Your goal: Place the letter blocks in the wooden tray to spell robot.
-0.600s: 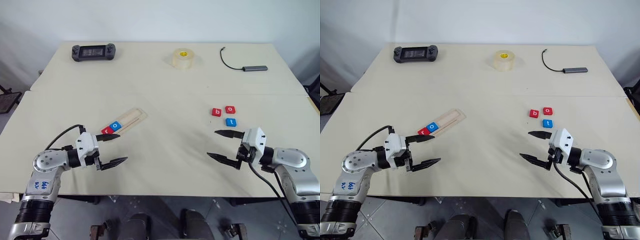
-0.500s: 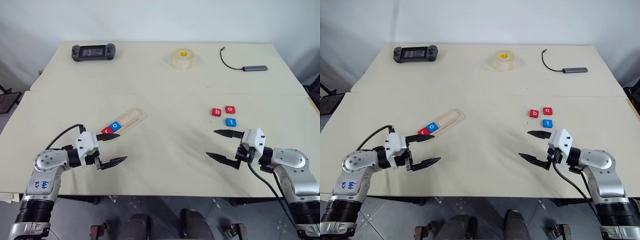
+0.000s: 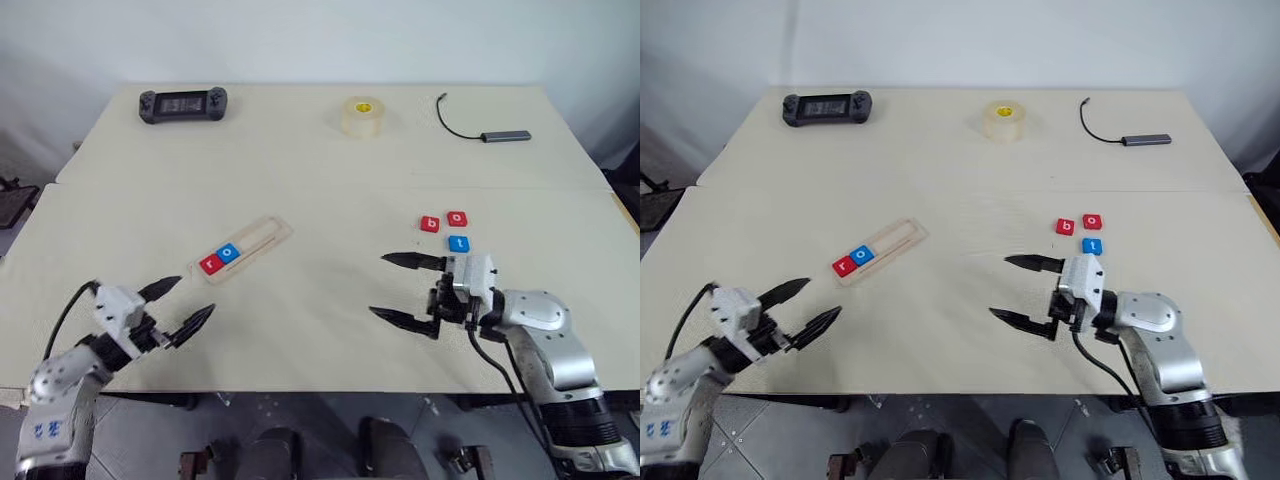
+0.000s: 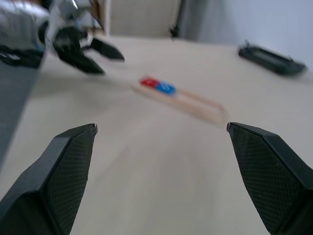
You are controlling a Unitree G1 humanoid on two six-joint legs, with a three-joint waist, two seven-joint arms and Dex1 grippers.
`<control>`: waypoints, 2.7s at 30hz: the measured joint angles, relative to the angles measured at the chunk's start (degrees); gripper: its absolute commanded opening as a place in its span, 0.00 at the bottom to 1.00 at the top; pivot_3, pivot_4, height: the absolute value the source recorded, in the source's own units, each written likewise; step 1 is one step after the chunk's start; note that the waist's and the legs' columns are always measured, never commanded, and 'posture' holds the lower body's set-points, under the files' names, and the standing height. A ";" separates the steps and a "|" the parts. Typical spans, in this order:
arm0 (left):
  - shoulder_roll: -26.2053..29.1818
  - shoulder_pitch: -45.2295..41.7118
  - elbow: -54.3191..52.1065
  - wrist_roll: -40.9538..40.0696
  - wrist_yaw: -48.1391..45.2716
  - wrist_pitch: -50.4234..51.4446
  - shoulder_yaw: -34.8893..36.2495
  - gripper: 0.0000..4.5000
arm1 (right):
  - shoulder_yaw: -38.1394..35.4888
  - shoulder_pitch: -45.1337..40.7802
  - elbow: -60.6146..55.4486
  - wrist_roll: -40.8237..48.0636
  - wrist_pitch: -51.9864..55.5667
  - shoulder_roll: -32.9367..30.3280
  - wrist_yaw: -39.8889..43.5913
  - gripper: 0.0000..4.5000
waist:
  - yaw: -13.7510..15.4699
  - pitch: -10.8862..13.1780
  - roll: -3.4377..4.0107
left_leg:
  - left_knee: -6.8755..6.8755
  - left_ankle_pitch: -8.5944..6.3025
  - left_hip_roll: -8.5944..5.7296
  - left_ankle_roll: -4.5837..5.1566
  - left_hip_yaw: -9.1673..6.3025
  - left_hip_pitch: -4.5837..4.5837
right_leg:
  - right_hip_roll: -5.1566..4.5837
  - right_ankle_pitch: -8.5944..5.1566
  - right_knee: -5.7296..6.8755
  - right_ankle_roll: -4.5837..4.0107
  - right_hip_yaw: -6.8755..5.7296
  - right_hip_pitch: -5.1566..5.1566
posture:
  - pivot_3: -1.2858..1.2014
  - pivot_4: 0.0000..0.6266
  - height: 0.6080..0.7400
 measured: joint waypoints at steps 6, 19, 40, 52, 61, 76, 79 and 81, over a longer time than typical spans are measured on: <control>0.26 -2.22 5.54 -0.12 -1.24 0.89 0.44 1.00 | 0.70 -0.65 -2.86 0.04 1.60 0.90 -0.97 0.99 | 1.26 -0.01 -0.03 | 0.01 0.00 -0.05 0.01 -0.04 -0.01 | 0.00 0.00 -0.02 -0.03 -0.06 0.00 | 0.52 0.24 1.00; 7.88 -33.79 30.72 5.29 -14.90 2.01 -11.74 1.00 | -2.47 4.70 -5.99 0.49 3.87 -2.32 -3.73 0.99 | -0.32 -0.04 -0.09 | -0.02 -0.01 -0.11 0.03 0.07 -0.01 | 0.04 0.01 0.18 -0.04 -0.36 -0.08 | 0.52 0.24 1.00; 7.68 -39.56 43.20 12.75 -16.16 -4.72 -18.02 0.76 | -3.23 6.94 -11.10 0.50 5.53 -2.51 -8.79 1.00 | -0.33 -0.06 -0.10 | 0.05 -0.01 -0.08 0.04 0.17 0.21 | -0.07 0.00 0.45 -0.04 -0.48 0.01 | 0.52 0.24 1.00; 5.81 -38.49 41.45 12.75 -17.41 -9.48 -18.91 0.76 | -3.93 6.95 -11.08 0.60 5.50 -2.99 -8.47 1.00 | 0.00 -0.05 -0.11 | -0.01 -0.05 -0.11 0.08 0.27 0.51 | -0.19 -0.01 0.51 -0.08 -0.50 0.20 | 0.52 0.24 1.00; -3.69 -43.97 28.35 15.86 -22.77 -4.84 -31.93 0.76 | -13.58 19.22 -13.24 2.66 5.65 -8.32 -7.54 1.00 | 1.67 0.02 -0.23 | 0.05 -0.09 -0.35 0.25 0.22 0.35 | -0.36 0.00 0.39 -0.04 -0.64 0.23 | 0.52 0.24 1.00; -14.49 -54.96 43.33 23.66 -23.66 -9.66 -39.08 0.76 | -30.18 42.62 -18.86 4.40 4.66 -6.71 -9.02 1.00 | 1.97 0.08 -0.33 | 0.04 -0.12 -0.20 0.34 0.27 0.41 | -0.18 0.08 0.00 0.09 -0.64 0.52 | 0.52 0.24 1.00; -14.61 -55.26 44.30 23.74 -23.64 -9.47 -38.69 0.97 | -30.34 44.04 -18.86 4.31 3.73 -5.74 -9.06 1.00 | 1.91 0.08 -0.33 | 0.04 -0.13 -0.21 0.37 0.25 0.58 | -0.20 0.09 -0.08 0.12 -0.64 0.71 | 0.52 0.24 1.00; -14.57 -55.26 44.38 23.63 -23.93 -9.19 -38.33 0.99 | -30.34 44.30 -18.85 4.26 3.42 -5.28 -9.36 1.00 | 1.80 0.08 -0.33 | 0.04 -0.13 -0.18 0.36 0.22 0.59 | -0.19 0.09 -0.08 0.12 -0.64 0.72 | 0.52 0.24 1.00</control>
